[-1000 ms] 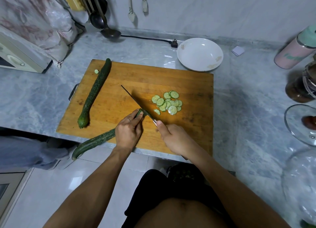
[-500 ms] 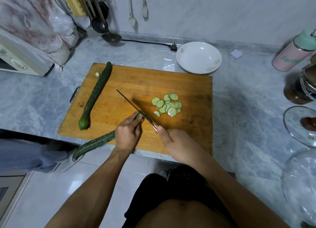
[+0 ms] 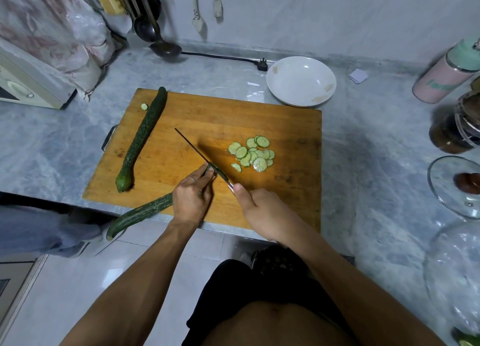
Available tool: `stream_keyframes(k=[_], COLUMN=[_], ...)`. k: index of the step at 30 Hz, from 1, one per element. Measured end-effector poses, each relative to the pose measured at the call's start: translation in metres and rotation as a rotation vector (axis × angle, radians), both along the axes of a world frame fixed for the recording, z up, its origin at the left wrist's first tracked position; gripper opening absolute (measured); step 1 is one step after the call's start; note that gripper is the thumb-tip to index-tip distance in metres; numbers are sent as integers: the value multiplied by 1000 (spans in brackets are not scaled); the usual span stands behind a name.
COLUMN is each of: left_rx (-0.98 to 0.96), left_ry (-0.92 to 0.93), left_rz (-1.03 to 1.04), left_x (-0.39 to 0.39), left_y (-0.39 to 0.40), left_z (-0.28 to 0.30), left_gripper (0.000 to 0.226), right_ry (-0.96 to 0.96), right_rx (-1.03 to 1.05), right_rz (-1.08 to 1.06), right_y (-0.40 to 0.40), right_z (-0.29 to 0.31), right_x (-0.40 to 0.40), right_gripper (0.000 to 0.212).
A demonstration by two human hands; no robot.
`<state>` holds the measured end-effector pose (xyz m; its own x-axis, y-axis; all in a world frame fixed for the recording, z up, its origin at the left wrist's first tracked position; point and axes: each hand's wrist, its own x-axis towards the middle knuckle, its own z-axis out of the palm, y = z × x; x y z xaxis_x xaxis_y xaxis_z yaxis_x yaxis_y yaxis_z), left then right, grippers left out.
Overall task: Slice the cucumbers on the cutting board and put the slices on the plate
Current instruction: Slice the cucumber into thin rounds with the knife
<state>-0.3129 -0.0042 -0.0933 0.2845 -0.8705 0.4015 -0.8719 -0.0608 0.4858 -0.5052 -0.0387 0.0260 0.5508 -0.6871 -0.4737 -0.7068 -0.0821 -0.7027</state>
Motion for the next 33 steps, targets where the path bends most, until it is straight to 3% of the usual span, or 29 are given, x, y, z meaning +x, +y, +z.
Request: stream_keyframes(k=[12,21,31,33], left_rx=[-1,33,74,70], left_ry=[-5,70,18,18], left_rz=[0,-30,-44,-35], left_x=[1,1,3,2], left_y=[0,6,5,4], left_z=[-2,12,13,12], left_gripper=[21,26,37,30], right_ry=[8,-26,-41,-25], right_rx=[-44,19,-75,-90], right_rz=[-10,-84,23,54], right_y=[-5,-24,-11,-5], right_z=[-24,-13,-2,2], right_x=[14,-4,-13,-13], right_gripper=[64,82,67,66])
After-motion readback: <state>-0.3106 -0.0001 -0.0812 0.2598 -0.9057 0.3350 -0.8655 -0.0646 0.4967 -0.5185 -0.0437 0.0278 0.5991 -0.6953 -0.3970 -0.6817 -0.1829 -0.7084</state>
